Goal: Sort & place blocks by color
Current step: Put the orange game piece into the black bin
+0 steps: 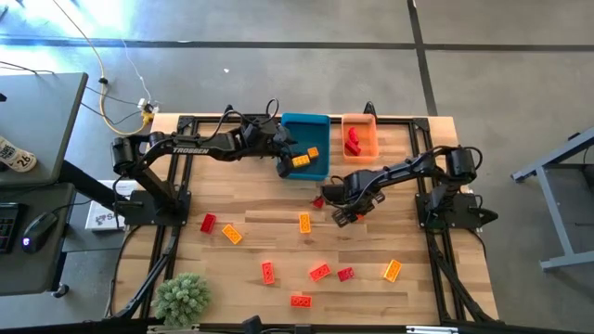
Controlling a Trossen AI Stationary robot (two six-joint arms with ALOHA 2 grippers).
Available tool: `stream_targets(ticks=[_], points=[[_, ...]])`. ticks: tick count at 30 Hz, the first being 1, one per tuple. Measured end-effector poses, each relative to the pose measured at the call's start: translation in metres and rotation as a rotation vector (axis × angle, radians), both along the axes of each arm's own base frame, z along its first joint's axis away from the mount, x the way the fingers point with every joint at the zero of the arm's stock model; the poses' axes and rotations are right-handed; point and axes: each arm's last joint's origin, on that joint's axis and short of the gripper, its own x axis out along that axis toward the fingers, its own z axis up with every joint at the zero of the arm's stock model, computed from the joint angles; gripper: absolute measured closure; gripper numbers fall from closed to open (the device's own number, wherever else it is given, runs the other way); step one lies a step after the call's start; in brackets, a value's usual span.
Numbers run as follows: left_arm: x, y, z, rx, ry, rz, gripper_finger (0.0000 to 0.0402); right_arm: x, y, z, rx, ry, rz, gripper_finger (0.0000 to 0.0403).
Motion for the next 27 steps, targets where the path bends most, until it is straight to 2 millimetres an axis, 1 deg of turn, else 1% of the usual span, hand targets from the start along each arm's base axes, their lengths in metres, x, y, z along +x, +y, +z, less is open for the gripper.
stream_targets(ticks=[4, 6, 10, 15, 23, 27], points=[[0.0, 0.0, 0.0, -0.038, -0.02, 0.019, 0.0213, -0.002, 0.0, 0.002, 0.01, -0.002, 0.041, 0.029], [0.0, 0.0, 0.0, -0.054, -0.028, 0.029, 0.0213, -0.003, 0.0, 0.007, 0.008, -0.016, 0.049, 0.029], [0.0, -0.001, 0.0, -0.106, -0.053, 0.044, 0.0213, -0.005, -0.001, 0.021, 0.002, -0.078, 0.062, 0.029], [0.001, -0.002, 0.0, -0.245, -0.117, 0.083, 0.0213, -0.009, -0.005, 0.049, -0.039, -0.217, 0.087, 0.029], [0.002, -0.003, 0.001, -0.508, -0.24, 0.209, 0.0213, -0.012, -0.03, 0.093, -0.252, -0.511, 0.144, 0.029], [0.003, 0.0, 0.005, -0.65, -0.346, 0.269, 0.0213, -0.01, -0.045, 0.107, -0.334, -0.637, 0.202, 0.029]])
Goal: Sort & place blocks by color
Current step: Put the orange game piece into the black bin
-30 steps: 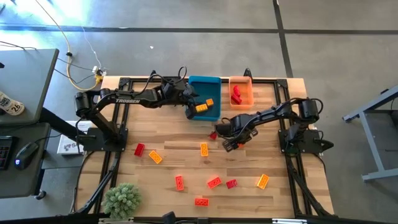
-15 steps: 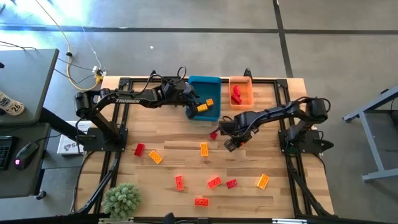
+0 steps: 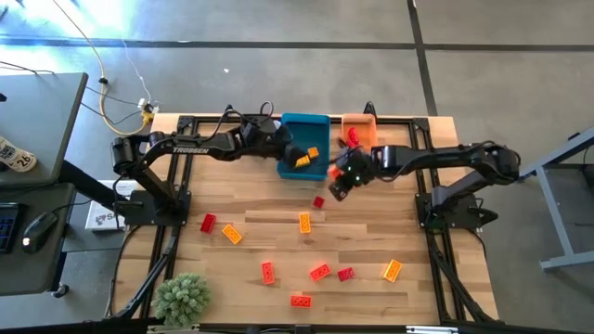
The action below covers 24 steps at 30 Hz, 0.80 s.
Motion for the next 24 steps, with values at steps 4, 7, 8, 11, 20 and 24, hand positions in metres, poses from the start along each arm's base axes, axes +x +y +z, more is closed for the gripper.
stream_targets(ticks=[4, 7, 8, 11, 20, 24], points=[[0.002, 0.003, 0.006, -0.062, -0.095, 0.015, 0.0213, 0.006, -0.012, 0.007, -0.073, -0.093, 0.082, 0.029], [0.001, 0.005, 0.008, -0.1, -0.126, 0.019, 0.0213, 0.009, -0.019, 0.011, -0.146, -0.133, 0.148, 0.029], [0.001, 0.004, 0.008, -0.116, -0.132, 0.02, 0.0213, 0.009, -0.021, 0.012, -0.174, -0.139, 0.176, 0.029], [0.002, 0.004, 0.008, -0.151, -0.142, 0.023, 0.0213, 0.011, -0.025, 0.014, -0.263, -0.142, 0.267, 0.029], [0.005, -0.004, 0.007, -0.21, -0.148, 0.008, 0.0213, 0.015, -0.035, 0.007, -0.408, -0.081, 0.433, 0.029], [0.007, -0.01, 0.005, -0.226, -0.129, -0.003, 0.0213, 0.021, -0.037, -0.006, -0.406, -0.034, 0.47, 0.029]])
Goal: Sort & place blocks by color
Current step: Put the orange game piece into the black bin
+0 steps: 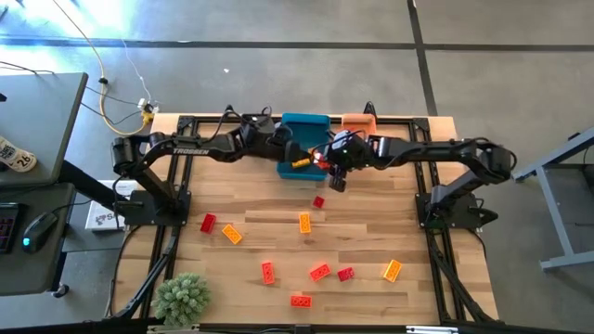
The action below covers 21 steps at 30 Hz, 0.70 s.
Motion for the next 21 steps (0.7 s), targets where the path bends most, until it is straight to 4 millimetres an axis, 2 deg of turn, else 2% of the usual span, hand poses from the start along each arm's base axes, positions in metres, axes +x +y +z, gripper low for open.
stream_targets(ticks=[11, 21], points=[[0.002, -0.013, -0.013, -0.07, 0.106, -0.033, 0.0213, 0.019, 0.017, -0.016, 0.014, -0.008, 0.092, 0.029], [0.006, -0.015, -0.02, -0.087, 0.113, -0.06, 0.0213, 0.025, 0.018, -0.021, 0.033, -0.035, 0.075, 0.029]])
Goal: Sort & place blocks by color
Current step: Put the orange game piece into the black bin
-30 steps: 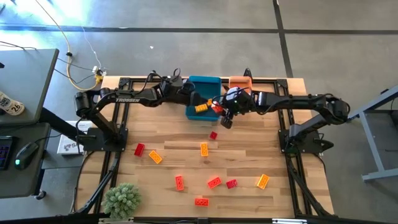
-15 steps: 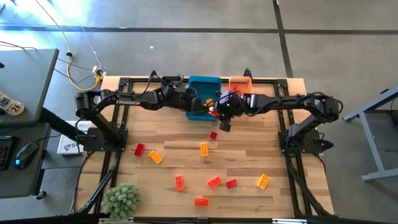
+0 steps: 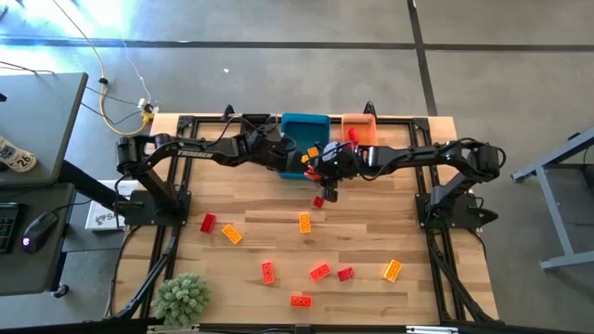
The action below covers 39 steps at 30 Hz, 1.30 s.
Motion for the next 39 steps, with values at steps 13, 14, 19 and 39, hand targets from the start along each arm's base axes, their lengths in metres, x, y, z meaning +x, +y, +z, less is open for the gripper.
stream_targets(ticks=[13, 14, 19, 39], points=[[0.003, -0.005, 0.002, 0.014, -0.018, -0.015, 0.0213, 0.005, -0.003, -0.002, 0.052, -0.012, -0.066, 0.029], [0.003, -0.005, 0.002, 0.014, -0.018, -0.015, 0.0213, 0.008, -0.003, 0.001, 0.05, -0.023, -0.065, 0.029], [0.003, -0.005, 0.002, 0.03, -0.017, -0.012, 0.0213, 0.021, -0.004, 0.022, 0.024, -0.07, -0.048, 0.029], [0.001, -0.001, -0.001, 0.114, 0.027, -0.028, 0.0285, 0.041, -0.006, 0.019, -0.025, 0.114, -0.075, 0.029]])
